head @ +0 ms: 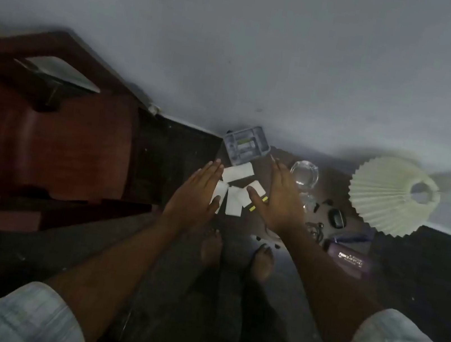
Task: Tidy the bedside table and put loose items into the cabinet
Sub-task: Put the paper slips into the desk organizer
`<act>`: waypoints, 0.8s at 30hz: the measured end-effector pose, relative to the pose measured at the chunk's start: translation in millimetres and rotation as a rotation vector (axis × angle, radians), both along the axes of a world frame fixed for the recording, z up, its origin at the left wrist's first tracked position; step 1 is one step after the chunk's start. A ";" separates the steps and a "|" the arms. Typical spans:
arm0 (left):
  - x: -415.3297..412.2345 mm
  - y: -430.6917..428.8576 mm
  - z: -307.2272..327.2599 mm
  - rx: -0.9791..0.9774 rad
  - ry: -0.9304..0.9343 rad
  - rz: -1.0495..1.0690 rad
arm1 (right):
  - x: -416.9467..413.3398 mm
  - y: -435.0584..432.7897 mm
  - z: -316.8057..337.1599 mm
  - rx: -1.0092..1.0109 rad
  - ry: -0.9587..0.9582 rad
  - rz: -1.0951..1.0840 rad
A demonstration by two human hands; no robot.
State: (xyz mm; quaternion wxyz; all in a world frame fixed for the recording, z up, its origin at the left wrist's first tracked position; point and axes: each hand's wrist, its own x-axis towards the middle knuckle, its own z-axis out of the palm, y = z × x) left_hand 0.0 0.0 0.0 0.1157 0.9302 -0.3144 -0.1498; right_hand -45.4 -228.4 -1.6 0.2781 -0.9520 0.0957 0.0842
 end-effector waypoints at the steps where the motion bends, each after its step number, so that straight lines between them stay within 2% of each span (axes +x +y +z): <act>1: 1.4 -1.3 -10.9 -0.007 0.013 0.005 | 0.6 3.8 -10.5 0.028 -0.010 -0.007; 4: 7.4 -5.8 -37.3 -0.068 0.117 0.102 | 2.9 12.6 -40.5 0.097 0.026 -0.057; 7: 8.0 -15.5 -64.2 -0.209 0.252 0.186 | 2.3 19.4 -74.6 0.174 0.030 -0.094; 12: 10.1 -39.8 -101.5 -0.337 0.401 0.427 | 4.2 17.6 -122.7 0.253 0.120 -0.200; 20: 22.9 -71.4 -161.0 -0.284 0.568 0.545 | 12.3 5.4 -172.7 0.287 0.152 -0.300; 24: 26.7 -82.5 -180.8 -0.300 0.603 0.636 | 17.4 3.7 -186.6 0.239 0.174 -0.303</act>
